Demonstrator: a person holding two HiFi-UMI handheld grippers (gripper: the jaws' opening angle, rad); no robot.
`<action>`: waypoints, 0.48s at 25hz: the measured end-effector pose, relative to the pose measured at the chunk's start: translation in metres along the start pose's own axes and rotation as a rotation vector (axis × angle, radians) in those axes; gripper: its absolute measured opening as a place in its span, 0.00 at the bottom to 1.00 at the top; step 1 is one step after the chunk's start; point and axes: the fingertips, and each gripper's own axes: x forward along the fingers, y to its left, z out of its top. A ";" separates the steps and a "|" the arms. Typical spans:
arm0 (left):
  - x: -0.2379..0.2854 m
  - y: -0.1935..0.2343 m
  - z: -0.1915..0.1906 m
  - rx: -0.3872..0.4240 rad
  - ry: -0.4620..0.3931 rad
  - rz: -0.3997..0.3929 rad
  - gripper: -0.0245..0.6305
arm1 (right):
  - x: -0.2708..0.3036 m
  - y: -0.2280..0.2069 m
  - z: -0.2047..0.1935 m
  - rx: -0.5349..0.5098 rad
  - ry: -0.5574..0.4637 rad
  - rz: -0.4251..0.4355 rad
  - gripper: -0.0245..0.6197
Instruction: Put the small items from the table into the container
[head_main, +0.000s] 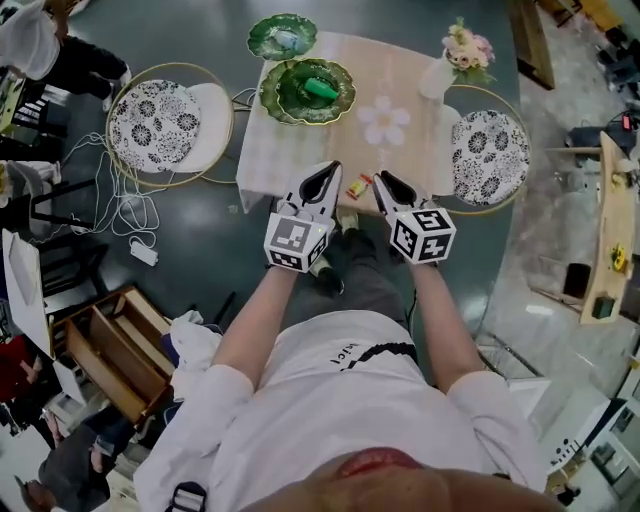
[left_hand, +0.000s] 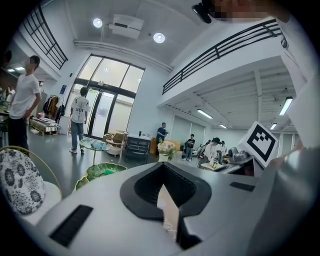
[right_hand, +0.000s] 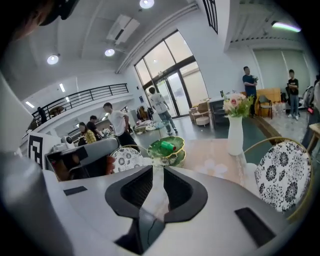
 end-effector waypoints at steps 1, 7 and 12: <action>0.001 -0.001 -0.008 -0.005 0.010 -0.002 0.05 | 0.002 -0.004 -0.015 0.008 0.033 -0.005 0.14; 0.013 -0.005 -0.062 -0.020 0.069 -0.023 0.05 | 0.022 -0.033 -0.103 0.101 0.174 -0.044 0.16; 0.023 -0.007 -0.101 -0.008 0.113 -0.044 0.05 | 0.045 -0.058 -0.157 0.209 0.240 -0.084 0.18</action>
